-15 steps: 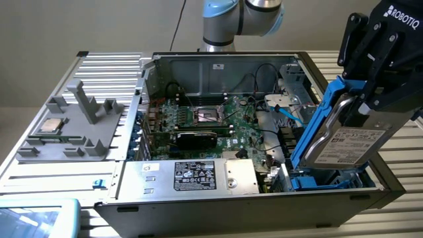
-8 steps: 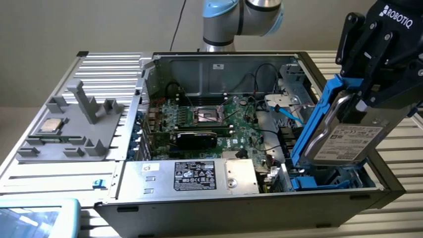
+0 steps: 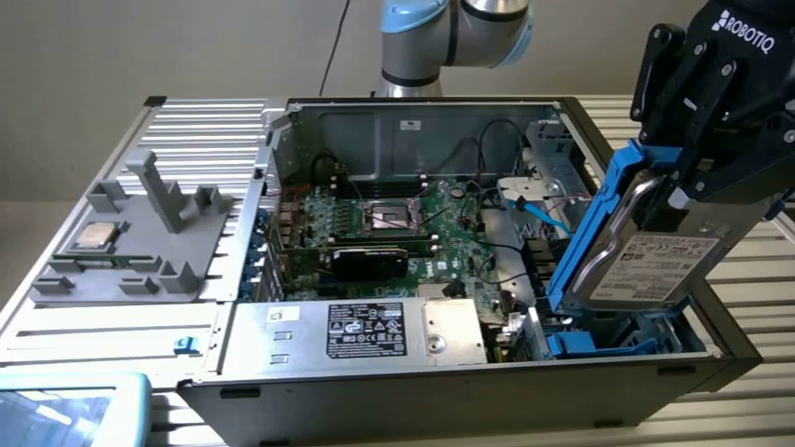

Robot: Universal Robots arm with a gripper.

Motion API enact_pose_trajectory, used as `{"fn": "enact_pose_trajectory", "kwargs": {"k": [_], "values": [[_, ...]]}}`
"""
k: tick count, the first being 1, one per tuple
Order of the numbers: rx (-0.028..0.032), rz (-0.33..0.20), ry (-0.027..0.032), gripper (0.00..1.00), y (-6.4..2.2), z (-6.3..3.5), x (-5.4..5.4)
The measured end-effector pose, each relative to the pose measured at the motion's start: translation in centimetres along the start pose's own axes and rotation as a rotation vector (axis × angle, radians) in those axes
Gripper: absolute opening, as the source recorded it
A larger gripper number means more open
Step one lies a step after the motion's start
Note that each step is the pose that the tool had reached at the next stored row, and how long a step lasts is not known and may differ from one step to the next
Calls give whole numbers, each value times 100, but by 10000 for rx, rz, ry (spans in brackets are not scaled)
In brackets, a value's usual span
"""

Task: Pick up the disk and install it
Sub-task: 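Pick up the disk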

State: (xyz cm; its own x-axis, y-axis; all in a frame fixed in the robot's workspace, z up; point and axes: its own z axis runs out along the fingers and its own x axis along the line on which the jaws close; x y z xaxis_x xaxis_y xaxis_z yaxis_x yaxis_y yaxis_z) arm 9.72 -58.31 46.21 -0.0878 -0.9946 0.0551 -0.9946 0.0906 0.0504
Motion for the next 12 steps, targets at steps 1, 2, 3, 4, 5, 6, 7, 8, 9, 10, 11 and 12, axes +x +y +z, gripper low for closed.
{"fn": "enact_pose_trajectory", "kwargs": {"k": [1, 2, 3, 4, 5, 6, 7, 8, 9, 10, 11, 12], "values": [[0, 0, 0, 37, 0, 0, 0], [0, 0, 2, 37, 0, 0, 0], [0, 0, 2, 37, 0, 1, 0], [0, -1, 1, 37, 0, 2, -3], [1, -2, 3, 37, 0, 3, -9], [1, -6, 2, 37, 1, 5, -14], [2, -11, 0, 37, 1, 8, -21], [4, -18, 1, 37, 2, 9, -31], [6, -29, 3, 37, 3, 12, -40], [11, -44, 1, 37, 4, 16, -53], [17, -65, 3, 37, 6, 20, -69], [27, -94, 4, 37, 9, 23, -84]]}}
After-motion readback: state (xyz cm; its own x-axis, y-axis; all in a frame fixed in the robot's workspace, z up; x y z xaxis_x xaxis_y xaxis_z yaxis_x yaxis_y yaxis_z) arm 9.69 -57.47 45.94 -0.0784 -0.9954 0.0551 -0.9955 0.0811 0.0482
